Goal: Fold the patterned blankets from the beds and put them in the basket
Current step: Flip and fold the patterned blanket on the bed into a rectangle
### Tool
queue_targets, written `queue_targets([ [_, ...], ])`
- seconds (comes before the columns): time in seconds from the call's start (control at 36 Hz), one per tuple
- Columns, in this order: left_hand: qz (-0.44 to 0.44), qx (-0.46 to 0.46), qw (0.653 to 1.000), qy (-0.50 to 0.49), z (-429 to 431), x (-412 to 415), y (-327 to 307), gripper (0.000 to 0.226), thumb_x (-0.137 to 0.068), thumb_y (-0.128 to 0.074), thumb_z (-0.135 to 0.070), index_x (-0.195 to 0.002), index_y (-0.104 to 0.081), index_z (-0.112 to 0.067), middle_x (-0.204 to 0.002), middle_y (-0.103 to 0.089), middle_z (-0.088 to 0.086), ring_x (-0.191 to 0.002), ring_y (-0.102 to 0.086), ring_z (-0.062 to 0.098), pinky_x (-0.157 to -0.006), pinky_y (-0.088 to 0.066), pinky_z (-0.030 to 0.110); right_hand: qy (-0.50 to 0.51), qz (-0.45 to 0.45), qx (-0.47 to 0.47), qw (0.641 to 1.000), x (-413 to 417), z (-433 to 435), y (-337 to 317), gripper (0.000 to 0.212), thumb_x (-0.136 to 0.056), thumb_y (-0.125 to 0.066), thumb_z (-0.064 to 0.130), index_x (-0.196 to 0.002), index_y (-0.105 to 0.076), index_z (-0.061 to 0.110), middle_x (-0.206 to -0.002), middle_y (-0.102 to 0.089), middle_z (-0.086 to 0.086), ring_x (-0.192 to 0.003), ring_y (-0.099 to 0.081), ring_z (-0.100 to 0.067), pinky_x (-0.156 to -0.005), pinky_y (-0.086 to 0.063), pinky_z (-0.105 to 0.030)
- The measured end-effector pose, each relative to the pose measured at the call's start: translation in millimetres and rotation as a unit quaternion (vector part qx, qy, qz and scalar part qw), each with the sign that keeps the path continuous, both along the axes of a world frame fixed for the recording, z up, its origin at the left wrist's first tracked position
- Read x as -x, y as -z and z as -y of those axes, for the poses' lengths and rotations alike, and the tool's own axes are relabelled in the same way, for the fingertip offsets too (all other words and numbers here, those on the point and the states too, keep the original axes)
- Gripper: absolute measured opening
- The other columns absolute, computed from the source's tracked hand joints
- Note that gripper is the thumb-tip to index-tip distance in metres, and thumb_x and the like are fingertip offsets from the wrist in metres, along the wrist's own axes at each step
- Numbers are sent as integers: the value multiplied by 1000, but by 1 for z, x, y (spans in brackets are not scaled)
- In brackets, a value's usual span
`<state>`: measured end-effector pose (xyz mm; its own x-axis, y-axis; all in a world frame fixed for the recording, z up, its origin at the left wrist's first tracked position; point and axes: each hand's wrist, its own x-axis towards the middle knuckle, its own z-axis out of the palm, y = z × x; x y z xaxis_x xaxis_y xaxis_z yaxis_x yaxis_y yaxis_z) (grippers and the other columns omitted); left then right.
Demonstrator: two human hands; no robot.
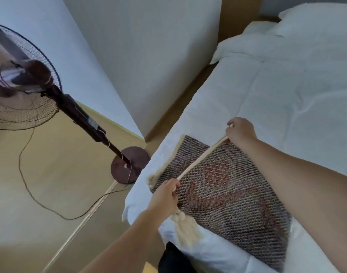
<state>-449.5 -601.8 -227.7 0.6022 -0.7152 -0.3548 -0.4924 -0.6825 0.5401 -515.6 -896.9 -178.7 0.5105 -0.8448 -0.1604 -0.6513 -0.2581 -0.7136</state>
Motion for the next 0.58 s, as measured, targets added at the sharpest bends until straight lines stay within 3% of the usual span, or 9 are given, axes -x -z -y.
queue_targets([
  [0.08,-49,-25,998,15,-2,-44,21,32,-90,-43,-6,-116,-52,-24,-108,-53,-5,-70,-53,13,-58,-41,26,7,-41,-6,999,-45,-7,24,28,-91,-50,8,-117,-62,6,-116,-60,-14,-80,-61,-24,-57,-50,-29],
  [0.14,-79,-38,996,30,-5,-71,36,35,-90,-43,-5,-119,-51,-23,-115,-55,1,-72,-51,14,-60,-41,27,4,-61,-13,998,-73,-10,43,29,-91,-50,6,-118,-62,3,-118,-60,-16,-84,-63,-29,-71,-56,-39],
  [0.22,-118,-58,991,35,-6,-107,59,37,-90,-41,-5,-120,-49,-25,-111,-56,6,-70,-47,14,-56,-37,25,13,-79,-20,997,-108,-11,73,31,-91,-50,5,-120,-60,2,-119,-59,-17,-84,-62,-29,-73,-54,-35],
  [0.33,-159,-84,983,45,0,-145,93,38,-88,-42,-4,-117,-49,-27,-103,-56,5,-79,-56,23,-54,-38,22,28,-104,-33,994,-147,-8,113,31,-91,-50,5,-121,-60,3,-119,-59,-16,-89,-62,-28,-71,-52,-32],
  [0.42,-184,-100,977,37,7,-165,119,39,-87,-42,-2,-113,-50,-29,-89,-49,0,-64,-47,12,-47,-33,21,38,-110,-48,992,-173,-5,143,31,-92,-50,4,-121,-59,4,-118,-59,-15,-85,-61,-27,-71,-54,-34],
  [0.58,-211,-127,969,31,14,-191,163,42,-88,-41,-1,-118,-50,-29,-98,-56,6,-66,-45,8,-48,-32,18,41,-129,-70,988,-214,2,202,30,-93,-48,5,-121,-59,7,-123,-56,-12,-86,-58,-24,-68,-48,-28],
])
